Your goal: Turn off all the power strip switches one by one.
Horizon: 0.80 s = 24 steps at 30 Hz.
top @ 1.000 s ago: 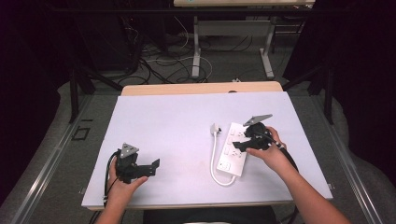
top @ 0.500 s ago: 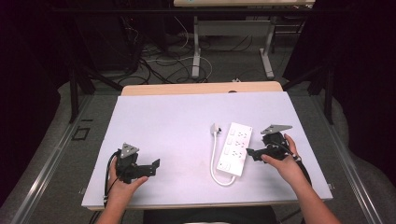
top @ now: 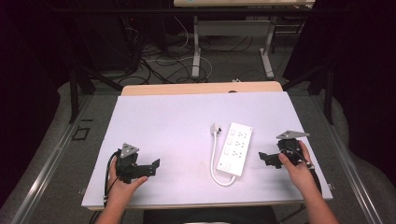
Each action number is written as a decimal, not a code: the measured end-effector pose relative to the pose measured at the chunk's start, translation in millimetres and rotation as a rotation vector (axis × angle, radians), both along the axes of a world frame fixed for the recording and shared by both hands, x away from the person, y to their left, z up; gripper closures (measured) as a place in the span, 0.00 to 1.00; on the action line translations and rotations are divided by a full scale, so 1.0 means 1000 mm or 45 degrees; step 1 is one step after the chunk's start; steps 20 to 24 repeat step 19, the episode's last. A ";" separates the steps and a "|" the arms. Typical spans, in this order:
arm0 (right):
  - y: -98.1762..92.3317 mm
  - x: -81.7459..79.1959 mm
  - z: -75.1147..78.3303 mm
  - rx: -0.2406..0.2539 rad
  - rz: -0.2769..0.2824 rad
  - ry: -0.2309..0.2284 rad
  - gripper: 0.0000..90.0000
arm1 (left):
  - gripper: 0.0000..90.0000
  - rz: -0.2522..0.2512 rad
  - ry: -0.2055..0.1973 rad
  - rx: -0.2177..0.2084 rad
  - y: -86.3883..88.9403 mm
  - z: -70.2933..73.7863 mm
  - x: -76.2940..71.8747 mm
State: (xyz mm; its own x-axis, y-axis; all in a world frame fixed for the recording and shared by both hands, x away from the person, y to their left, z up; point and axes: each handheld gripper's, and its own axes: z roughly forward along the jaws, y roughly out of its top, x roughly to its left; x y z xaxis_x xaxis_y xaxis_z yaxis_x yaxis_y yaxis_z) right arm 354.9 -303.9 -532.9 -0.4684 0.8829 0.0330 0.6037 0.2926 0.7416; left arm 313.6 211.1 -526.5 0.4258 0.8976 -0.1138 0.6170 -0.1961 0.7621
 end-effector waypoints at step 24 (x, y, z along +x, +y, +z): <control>-0.005 -0.003 -0.008 -0.006 -0.035 0.022 0.00 | 0.01 0.000 0.005 0.000 0.002 0.000 0.001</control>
